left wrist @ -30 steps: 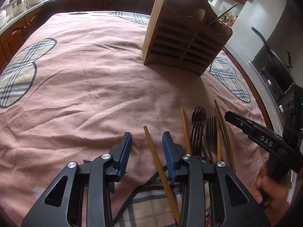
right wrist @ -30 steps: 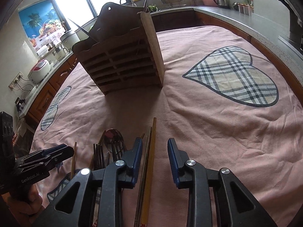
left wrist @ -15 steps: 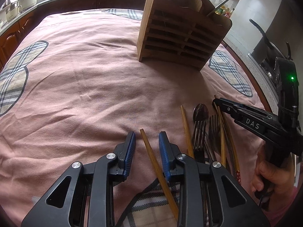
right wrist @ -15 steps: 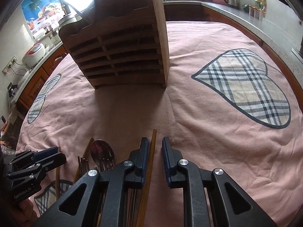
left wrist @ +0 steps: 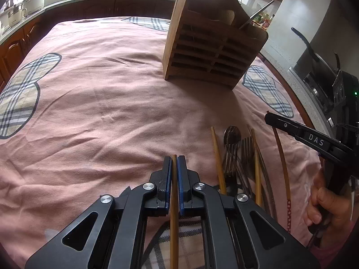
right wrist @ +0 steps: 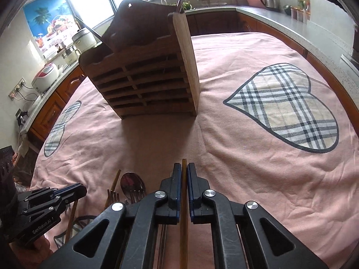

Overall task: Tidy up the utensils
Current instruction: 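Close the left tool on a wooden chopstick while the right tool grasps another chopstick, then lift the left tool's chopstick over the holder while the right tool carries its chopstick there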

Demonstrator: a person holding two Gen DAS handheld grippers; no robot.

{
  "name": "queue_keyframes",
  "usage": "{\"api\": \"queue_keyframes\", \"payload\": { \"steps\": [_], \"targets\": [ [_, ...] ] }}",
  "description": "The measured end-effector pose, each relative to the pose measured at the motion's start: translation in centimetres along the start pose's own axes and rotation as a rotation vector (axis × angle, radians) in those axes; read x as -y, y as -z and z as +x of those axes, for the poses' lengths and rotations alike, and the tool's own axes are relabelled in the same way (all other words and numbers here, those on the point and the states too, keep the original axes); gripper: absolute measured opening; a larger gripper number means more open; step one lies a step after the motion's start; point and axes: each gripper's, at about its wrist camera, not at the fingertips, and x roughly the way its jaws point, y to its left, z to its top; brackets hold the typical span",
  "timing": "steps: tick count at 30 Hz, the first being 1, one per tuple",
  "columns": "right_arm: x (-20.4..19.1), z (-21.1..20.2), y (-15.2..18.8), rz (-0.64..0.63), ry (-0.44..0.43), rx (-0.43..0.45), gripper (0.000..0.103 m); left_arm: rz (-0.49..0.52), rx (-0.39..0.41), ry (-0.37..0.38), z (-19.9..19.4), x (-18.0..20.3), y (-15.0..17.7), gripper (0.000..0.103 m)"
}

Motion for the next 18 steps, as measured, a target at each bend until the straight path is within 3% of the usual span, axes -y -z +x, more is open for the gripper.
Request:
{"api": "queue_keyframes", "payload": {
  "steps": [18],
  "targets": [
    [-2.3, -10.4, -0.1, -0.013, -0.059, 0.210, 0.005, -0.011, 0.212, 0.067, -11.2, 0.5, -0.1, 0.004]
  ]
}}
